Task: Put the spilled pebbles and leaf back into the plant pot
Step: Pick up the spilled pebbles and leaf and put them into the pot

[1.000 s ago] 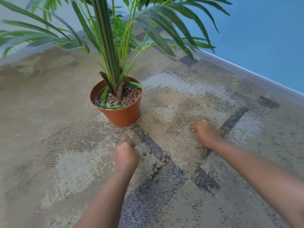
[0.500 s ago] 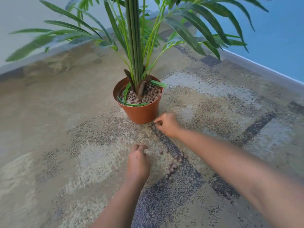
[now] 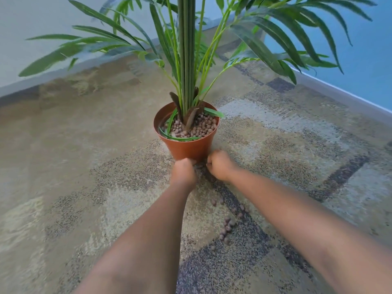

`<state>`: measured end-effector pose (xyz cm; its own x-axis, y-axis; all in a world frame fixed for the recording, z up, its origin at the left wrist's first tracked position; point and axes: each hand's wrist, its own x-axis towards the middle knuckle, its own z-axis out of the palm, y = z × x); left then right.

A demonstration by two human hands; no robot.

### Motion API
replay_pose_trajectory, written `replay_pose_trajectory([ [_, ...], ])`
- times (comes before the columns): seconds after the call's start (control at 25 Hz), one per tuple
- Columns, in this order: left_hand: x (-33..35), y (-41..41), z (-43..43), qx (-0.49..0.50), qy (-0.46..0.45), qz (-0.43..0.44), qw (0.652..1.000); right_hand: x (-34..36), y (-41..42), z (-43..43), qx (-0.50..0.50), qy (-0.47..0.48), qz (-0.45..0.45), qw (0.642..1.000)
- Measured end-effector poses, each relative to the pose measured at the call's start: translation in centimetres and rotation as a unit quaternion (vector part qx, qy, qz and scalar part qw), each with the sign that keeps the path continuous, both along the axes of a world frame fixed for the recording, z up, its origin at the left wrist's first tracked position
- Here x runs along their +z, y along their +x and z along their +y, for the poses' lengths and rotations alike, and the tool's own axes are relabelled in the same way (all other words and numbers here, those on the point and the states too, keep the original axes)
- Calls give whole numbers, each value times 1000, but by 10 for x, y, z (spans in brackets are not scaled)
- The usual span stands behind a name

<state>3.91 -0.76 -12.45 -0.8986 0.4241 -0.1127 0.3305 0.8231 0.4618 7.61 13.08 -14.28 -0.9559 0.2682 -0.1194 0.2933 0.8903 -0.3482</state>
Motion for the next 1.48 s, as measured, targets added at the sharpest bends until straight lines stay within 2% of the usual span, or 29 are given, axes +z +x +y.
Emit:
replay_pose_trajectory([
  [0.16, -14, 3, 4, -118, -100, 10, 988, -2, 28, 5, 57, -9, 22, 998],
  [0.4, -13, 8, 19, -143, -137, 63, 978, -11, 58, 3, 197, 106, 9, 975],
  [0.52, -15, 14, 20, -157, -170, 80, 969, -12, 72, 0, 188, 105, 36, 976],
  [0.64, -7, 13, 23, -182, -167, 65, 967, -4, 81, -1, 173, 66, 18, 983],
  [0.84, -3, 32, 9, -175, -117, -10, 978, 6, 121, 21, -2, -94, 52, 994],
  [0.96, -17, 69, -14, -152, -61, -48, 985, -6, 162, 21, -24, -87, 9, 996],
  [1.12, -28, 95, -24, -178, -40, -4, 983, -13, 180, 5, 4, -68, 5, 998],
  [1.36, -28, 102, -16, -248, -152, -23, 957, -25, 185, -30, 125, 56, 9, 991],
  [1.48, -24, 92, -16, -266, -118, 11, 957, -34, 186, -44, 154, 41, 28, 987],
])
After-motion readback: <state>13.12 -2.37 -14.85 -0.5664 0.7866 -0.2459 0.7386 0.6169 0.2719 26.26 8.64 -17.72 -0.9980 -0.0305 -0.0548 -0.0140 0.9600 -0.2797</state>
